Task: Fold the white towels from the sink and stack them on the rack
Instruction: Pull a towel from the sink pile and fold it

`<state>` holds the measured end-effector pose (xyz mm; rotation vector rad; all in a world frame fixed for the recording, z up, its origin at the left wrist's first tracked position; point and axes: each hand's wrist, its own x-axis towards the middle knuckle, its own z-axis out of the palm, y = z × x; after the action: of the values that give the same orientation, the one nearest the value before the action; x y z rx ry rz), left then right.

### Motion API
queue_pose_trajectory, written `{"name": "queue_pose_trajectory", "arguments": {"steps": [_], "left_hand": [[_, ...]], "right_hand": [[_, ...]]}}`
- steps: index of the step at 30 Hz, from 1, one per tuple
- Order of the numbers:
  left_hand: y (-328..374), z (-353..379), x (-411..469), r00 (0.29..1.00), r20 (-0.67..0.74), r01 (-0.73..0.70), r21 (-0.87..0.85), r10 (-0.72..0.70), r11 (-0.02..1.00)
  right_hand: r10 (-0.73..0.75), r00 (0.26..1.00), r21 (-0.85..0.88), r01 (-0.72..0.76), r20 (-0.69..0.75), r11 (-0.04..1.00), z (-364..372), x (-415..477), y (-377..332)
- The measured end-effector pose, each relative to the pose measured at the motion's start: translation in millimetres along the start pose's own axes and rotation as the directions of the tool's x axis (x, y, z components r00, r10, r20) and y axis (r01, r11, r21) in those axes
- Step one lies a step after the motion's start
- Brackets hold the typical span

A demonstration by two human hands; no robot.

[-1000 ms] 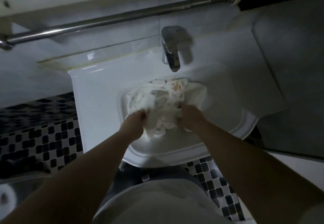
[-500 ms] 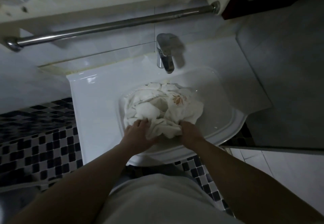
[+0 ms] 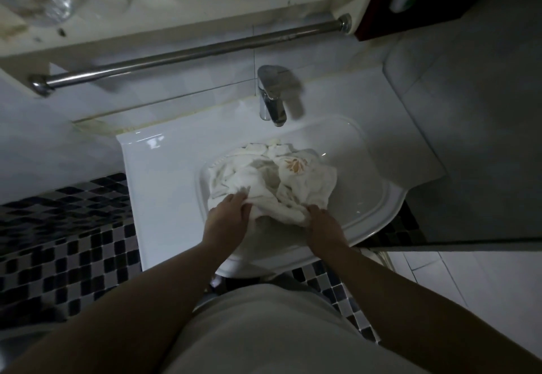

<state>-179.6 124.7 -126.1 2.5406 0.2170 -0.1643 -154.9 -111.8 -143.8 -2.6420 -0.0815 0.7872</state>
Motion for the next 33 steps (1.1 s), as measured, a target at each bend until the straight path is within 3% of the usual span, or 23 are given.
{"name": "queue_pose_trajectory", "arguments": {"steps": [3,5,6,8,10,13,15,17,20,22,24,27,30,32,33], "left_hand": [[25.0,-9.8,11.4,0.991,-0.065,0.1,-0.224,-0.117,0.969],[41.9,-18.0,24.8,0.977,-0.034,0.19,-0.327,-0.212,0.926],[49.4,-21.3,30.8,0.974,0.003,0.21,-0.375,-0.225,0.903],[60.1,-26.3,39.3,0.977,0.078,0.213,-0.464,-0.2,0.86],[64.5,-32.1,43.0,0.983,0.084,0.183,-0.499,-0.163,0.847],[52.5,-44.1,43.1,0.995,0.085,-0.021,-0.339,0.053,0.941],[37.8,-45.2,45.8,0.964,0.162,-0.205,-0.042,0.209,0.978],[28.5,-50.3,45.1,0.968,0.12,-0.23,0.079,0.22,0.97],[15.3,-60.4,42.5,0.991,-0.073,-0.116,-0.039,0.113,0.993],[4.8,-67.2,40.8,0.992,-0.124,-0.019,-0.092,0.008,0.996],[-3.4,-70.3,42.5,0.984,-0.128,0.09,-0.254,-0.125,0.963],[-1.7,-72.5,48.8,0.95,-0.163,0.155,-0.498,-0.267,0.853],[11.0,-76.6,58.5,0.89,-0.199,0.138,-0.742,-0.411,0.656],[19.3,-87.2,69.3,0.861,-0.193,0.099,-0.844,-0.471,0.527],[21.2,-94.5,75.9,0.86,-0.208,0.077,-0.85,-0.466,0.521]], "right_hand": [[-0.039,0.975,0.303,0.106,-0.22,0.947,-16.1,8.8,-16.1],[-0.162,0.892,0.195,0.264,-0.423,0.945,-27.5,15.5,-34.4],[-0.269,0.852,0.092,0.343,-0.449,0.935,-31.8,18.2,-43.3],[-0.405,0.851,0.036,0.44,-0.334,0.897,-39.5,22.4,-62.1],[-0.375,0.896,0.197,0.423,-0.239,0.884,-45.8,25.6,-74.5],[-0.208,0.927,0.403,0.328,-0.313,0.854,-55.0,29.4,-73.7],[-0.27,0.902,0.312,0.377,-0.336,0.872,-56.7,26.1,-70.6],[-0.403,0.865,0.165,0.462,-0.298,0.871,-60.0,22.9,-66.0],[-0.379,0.901,-0.026,0.382,-0.211,0.924,-74.3,25.5,-52.9],[-0.286,0.919,-0.049,0.284,-0.272,0.958,-81.3,27.8,-42.8],[-0.191,0.931,-0.044,0.186,-0.312,0.981,-87.7,32.2,-36.4],[-0.063,0.92,0.128,0.121,-0.387,0.984,-94.7,39.4,-34.9],[-0.106,0.9,0.288,0.244,-0.424,0.926,-102.1,41.5,-39.4],[-0.233,0.869,0.155,0.328,-0.437,0.932,-108.9,40.1,-44.2],[-0.267,0.857,0.006,0.3,-0.441,0.954,-111.8,41.5,-45.3]]}}
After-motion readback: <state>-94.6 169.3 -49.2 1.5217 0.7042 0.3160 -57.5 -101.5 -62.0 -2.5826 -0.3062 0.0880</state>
